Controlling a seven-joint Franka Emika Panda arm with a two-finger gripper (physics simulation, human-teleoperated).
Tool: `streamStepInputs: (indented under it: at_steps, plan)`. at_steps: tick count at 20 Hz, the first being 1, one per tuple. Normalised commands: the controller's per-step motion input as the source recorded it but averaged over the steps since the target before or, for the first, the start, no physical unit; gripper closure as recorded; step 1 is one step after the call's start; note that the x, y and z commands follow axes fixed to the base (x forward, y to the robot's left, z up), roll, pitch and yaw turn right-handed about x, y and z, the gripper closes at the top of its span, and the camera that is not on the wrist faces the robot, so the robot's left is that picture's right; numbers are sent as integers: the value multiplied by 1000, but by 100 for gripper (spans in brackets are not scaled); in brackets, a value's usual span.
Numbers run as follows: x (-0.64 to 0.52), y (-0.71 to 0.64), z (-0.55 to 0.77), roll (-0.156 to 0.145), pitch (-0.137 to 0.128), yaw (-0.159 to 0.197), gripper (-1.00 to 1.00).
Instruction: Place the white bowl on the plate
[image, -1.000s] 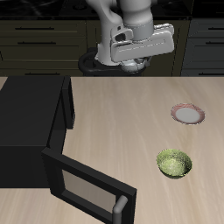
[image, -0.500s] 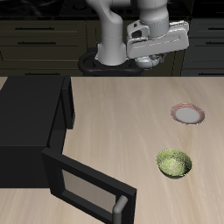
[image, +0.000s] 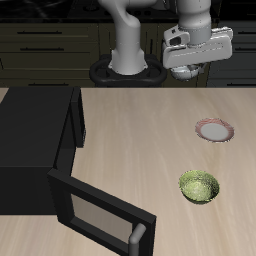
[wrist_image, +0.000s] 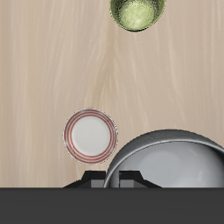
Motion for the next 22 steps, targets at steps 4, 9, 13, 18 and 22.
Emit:
streamStepInputs:
  at_steps: [4, 9, 13, 18, 22]
  plan:
    - [-37, 401, -161, -33, 1, 13, 100]
    - [23, 179, -35, -8, -15, 11, 100]
    - [-19, 144, 1, -42, -4, -21, 100]
    - [-9, 226, -48, -11, -23, 9, 100]
    - [-83, 300, -246, 46, 42, 14, 100]
